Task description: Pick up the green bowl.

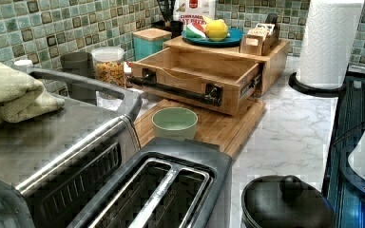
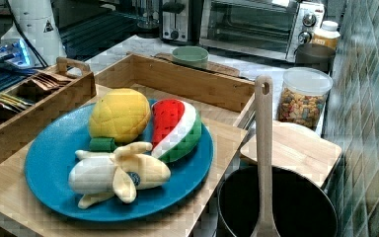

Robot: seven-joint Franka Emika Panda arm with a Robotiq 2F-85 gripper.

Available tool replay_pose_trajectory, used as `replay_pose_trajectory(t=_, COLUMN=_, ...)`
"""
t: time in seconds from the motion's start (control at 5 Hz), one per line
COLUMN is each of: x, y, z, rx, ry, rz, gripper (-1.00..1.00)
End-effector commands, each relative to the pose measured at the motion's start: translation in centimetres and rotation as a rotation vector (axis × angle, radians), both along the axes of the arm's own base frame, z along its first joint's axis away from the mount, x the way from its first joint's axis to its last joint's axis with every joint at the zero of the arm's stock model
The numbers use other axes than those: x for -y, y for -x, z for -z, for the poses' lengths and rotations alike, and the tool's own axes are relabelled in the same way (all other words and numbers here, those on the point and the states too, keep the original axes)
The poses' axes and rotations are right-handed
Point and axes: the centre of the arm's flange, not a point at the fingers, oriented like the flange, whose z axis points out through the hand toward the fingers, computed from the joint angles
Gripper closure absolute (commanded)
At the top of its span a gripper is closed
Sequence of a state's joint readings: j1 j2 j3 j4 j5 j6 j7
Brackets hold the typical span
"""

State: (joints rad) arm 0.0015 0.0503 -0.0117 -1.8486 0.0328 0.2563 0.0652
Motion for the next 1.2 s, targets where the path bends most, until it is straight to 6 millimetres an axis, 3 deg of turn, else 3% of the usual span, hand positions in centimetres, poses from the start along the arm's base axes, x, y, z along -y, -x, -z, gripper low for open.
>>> replay_pose_trajectory(t=0.2, x=0.0, y=0.0, z=0.1, rx=0.005, ry=-0.003, rz=0.001, gripper=1.00)
replay_pose_trajectory(t=0.4, x=-0.9, y=1.8, z=1.7, rx=0.042, ry=0.007, rz=0.003, gripper=1.00)
replay_pose_trajectory(t=0.6, x=-3.0, y=3.9, z=2.8, rx=0.033, ry=-0.009, rz=0.044, gripper=1.00)
replay_pose_trajectory(t=1.0, x=-8.8, y=6.5, z=3.8, rx=0.104, ry=0.017, rz=0.100, gripper=1.00)
replay_pose_trajectory(t=1.2, x=-11.0, y=6.9, z=3.7, rx=0.120, ry=0.025, rz=0.124, gripper=1.00)
